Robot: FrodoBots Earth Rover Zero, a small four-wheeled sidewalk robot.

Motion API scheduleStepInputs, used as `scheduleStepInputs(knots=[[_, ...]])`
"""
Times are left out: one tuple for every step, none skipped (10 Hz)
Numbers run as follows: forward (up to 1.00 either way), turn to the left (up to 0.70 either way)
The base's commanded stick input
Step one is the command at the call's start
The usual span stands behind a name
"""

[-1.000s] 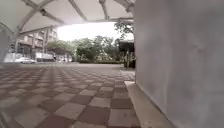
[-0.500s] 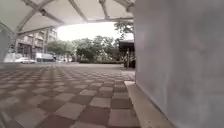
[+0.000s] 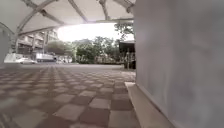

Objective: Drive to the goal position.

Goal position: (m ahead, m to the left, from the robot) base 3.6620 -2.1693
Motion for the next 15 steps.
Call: scheduleStepInputs(knots=[[0.70, 0.00], [0.70, 0.00], [0.70, 0.00], [0.70, 0.00], [0.70, 0.00], [0.70, 0.00], [0.70, 0.00], [0.70, 0.00], [0.70, 0.00], [0.70, 0.00], [0.70, 0.00], [0.70, 0.00], [0.70, 0.00], [0.70, 0.00], [0.70, 0.00]])
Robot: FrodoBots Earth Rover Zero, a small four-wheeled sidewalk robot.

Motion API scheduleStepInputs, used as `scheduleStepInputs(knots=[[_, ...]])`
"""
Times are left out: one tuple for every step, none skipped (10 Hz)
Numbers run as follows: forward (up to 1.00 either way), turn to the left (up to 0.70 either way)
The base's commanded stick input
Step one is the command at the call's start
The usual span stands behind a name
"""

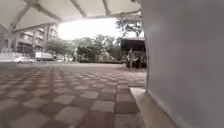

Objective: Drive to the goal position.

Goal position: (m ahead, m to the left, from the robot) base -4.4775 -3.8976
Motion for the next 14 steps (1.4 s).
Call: scheduleStepInputs(knots=[[0.70, 0.00], [0.70, 0.00], [0.70, 0.00], [0.70, 0.00], [0.70, 0.00], [0.70, 0.00], [0.70, 0.00], [0.70, 0.00], [0.70, 0.00], [0.70, 0.00], [0.70, 0.00], [0.70, 0.00], [0.70, 0.00], [0.70, 0.00]])
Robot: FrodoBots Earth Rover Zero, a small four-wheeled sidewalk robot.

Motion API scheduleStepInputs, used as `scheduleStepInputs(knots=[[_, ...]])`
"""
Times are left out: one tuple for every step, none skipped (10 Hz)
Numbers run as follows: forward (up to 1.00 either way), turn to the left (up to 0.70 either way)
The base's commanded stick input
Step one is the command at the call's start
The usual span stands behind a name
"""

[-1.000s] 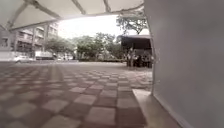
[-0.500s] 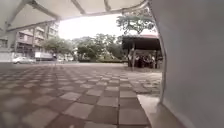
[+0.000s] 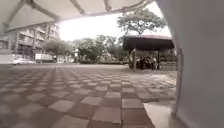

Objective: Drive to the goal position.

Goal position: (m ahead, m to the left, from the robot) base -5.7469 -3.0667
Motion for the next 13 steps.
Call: scheduleStepInputs(knots=[[0.70, 0.00], [0.70, 0.00], [0.70, 0.00], [0.70, 0.00], [0.70, 0.00], [0.70, 0.00], [0.70, 0.00], [0.70, 0.00], [0.70, 0.00], [0.70, 0.00], [0.70, 0.00], [0.70, 0.00], [0.70, 0.00]])
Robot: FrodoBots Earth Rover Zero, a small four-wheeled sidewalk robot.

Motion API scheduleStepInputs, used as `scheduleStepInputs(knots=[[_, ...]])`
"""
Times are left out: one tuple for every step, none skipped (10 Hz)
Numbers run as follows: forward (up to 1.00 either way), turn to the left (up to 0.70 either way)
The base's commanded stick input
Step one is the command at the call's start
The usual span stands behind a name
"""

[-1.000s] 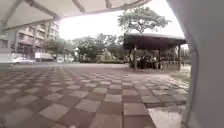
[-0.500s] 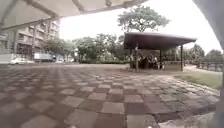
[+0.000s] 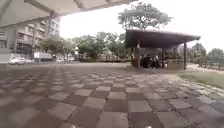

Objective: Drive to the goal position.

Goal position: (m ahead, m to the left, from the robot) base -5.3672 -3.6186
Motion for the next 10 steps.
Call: scheduleStepInputs(knots=[[0.70, 0.00], [0.70, 0.00], [0.70, 0.00], [0.70, 0.00], [0.70, 0.00], [0.70, 0.00], [0.70, 0.00], [0.70, 0.00], [0.70, 0.00], [0.70, 0.00]])
